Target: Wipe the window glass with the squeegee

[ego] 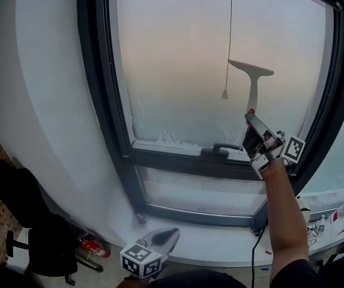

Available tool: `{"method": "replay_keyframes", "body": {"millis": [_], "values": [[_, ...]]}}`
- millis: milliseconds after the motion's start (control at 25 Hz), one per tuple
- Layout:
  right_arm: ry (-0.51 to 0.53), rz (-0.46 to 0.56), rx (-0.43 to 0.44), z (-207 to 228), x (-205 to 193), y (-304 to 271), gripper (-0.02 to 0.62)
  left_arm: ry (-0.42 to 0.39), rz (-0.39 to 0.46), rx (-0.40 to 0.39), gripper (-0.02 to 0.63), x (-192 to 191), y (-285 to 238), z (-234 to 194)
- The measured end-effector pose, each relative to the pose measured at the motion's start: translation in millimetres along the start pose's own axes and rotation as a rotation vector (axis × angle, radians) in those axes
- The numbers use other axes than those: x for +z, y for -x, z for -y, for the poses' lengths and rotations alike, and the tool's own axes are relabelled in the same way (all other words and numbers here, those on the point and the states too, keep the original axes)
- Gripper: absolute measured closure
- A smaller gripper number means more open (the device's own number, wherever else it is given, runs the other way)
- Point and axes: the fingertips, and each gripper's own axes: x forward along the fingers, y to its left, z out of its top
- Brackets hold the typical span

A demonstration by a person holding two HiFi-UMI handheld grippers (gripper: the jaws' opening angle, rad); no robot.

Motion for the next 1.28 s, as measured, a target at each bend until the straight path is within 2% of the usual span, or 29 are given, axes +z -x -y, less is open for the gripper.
{"method": "replay_keyframes", "body": {"millis": [280, 560, 720, 880, 1280], "values": [[0.005, -0.058, 0.063, 4.8, 10.0, -30.3, 0.515, 0.008, 0.022, 0.053, 0.606, 1.7, -24.2, 20.0], [0.041, -0.097, 0.061, 9.4, 12.5, -47.7, 0.515, 0.027, 0.037, 0.115, 0.606, -3.0, -37.1, 32.9], [0.072, -0.092, 0.029, 17.3, 14.6, -44.1, 0.515, 0.039, 0.054, 0.150, 0.606, -3.3, -40.6, 39.5], [0.063, -0.105, 0.054, 22.1, 11.3, -39.9, 0.515, 0.058, 0.059, 0.176, 0.606, -11.6, -44.7, 42.7], [0.011, -0.086, 0.000, 32.3, -13.9, -23.0, 0.515, 0.044, 0.020, 0.155, 0.606, -13.2, -21.8, 48.2]]}}
